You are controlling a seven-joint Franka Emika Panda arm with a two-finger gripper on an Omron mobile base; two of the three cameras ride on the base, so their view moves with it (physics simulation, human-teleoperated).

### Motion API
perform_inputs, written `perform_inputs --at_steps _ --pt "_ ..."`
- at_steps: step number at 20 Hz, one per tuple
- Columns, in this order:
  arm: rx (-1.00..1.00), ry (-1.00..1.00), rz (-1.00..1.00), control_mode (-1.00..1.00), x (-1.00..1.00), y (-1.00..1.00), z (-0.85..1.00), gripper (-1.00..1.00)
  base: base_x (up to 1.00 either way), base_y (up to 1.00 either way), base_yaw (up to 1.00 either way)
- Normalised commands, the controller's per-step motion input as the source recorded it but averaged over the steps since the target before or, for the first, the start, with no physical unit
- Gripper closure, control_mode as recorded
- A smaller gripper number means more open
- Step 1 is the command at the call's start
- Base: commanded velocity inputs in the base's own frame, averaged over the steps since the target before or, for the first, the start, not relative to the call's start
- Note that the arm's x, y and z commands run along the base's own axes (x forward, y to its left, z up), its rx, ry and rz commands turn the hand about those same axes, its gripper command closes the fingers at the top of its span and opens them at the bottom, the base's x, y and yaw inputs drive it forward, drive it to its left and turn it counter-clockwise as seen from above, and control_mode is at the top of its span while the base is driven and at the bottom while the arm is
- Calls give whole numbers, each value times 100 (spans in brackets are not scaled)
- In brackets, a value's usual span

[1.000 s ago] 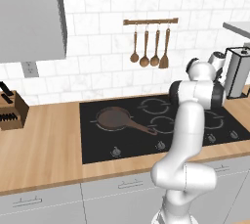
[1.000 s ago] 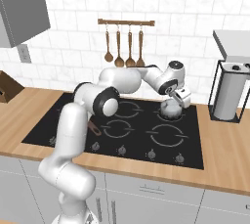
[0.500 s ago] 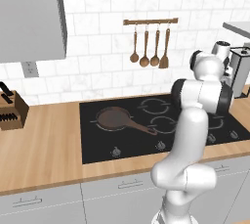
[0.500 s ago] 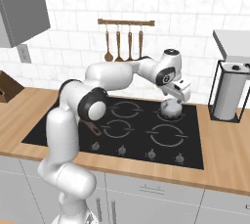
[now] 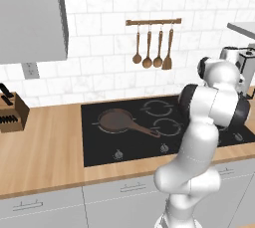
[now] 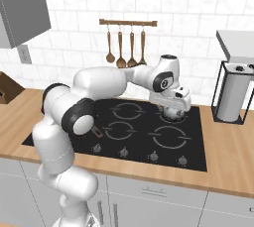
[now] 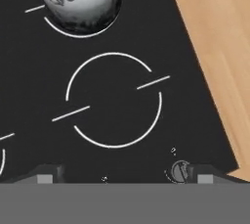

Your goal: Pick the kettle from the counter and place it on a stove burner. Then turn the burner on.

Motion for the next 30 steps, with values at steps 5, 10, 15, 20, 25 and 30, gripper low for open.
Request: perform_inputs --at_steps 5,10,15,20,25,30 --pt "0 2 22 -100 -62 55 0 -100 0 0 0" --pt "2 7 24 -100 -47 37 -21 -100 0 0 0" --pt "0 15 12 -100 -36 0 -8 -100 0 0 0" --pt "0 8 1 -100 -13 -10 -1 -100 0 0 0" --pt "0 6 2 -100 -9 -18 -12 -100 0 0 0" --pt "0 0 0 -100 -24 0 -6 -100 0 0 0"
